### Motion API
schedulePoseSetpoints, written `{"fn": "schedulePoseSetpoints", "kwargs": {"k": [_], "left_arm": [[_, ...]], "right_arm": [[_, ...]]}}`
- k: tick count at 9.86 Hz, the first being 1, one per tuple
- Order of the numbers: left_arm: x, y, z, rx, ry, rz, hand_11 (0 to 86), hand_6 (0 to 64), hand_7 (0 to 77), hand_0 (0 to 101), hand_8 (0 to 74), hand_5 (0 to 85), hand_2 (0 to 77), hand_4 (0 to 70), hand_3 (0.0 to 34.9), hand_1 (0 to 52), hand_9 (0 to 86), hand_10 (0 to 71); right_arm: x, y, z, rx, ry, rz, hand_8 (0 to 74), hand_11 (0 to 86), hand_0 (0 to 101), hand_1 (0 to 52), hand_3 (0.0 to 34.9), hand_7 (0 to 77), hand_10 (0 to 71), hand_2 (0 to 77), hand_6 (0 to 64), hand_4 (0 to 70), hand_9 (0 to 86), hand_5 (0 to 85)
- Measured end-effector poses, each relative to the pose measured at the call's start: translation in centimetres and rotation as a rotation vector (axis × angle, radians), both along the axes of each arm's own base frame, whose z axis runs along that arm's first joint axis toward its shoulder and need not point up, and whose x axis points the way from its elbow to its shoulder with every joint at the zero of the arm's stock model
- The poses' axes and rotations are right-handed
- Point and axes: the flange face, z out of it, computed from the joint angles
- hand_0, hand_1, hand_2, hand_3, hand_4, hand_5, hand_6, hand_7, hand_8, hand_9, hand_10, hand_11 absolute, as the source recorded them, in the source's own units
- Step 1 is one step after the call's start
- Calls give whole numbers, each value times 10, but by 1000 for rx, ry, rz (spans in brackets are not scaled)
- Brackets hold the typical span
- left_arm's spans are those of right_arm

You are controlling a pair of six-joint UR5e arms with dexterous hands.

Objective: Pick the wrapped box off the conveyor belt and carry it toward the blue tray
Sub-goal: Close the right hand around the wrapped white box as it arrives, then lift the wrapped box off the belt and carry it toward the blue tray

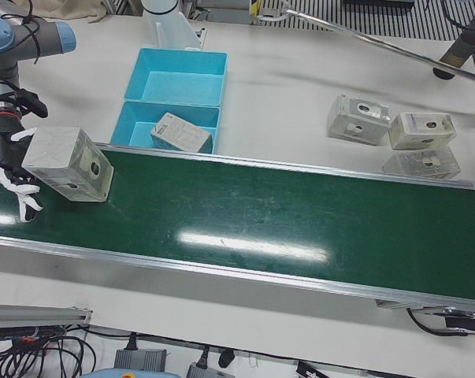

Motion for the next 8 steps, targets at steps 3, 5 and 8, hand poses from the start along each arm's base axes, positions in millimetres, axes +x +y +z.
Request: {"fn": "schedulePoseSetpoints", "kwargs": {"k": [3,5,8], "left_arm": [[0,0,0,0,0,0,5,5,5,0,5,11,5,0,0,0,0,5],[0,0,0,0,0,0,5,5,0,0,5,11,5,0,0,0,0,5],[0,0,0,0,0,0,5,5,5,0,5,11,5,0,0,0,0,5]], "right_arm": [[-4,1,3,-5,5,-4,5,11,496,191,9,98,0,164,71,131,33,289],[-3,2,2,-10,1,12,245,16,538,153,1,311,142,256,251,175,262,480],[18,9,-22,1,-23,28,387,213,561,87,4,355,284,295,327,224,382,540]]}}
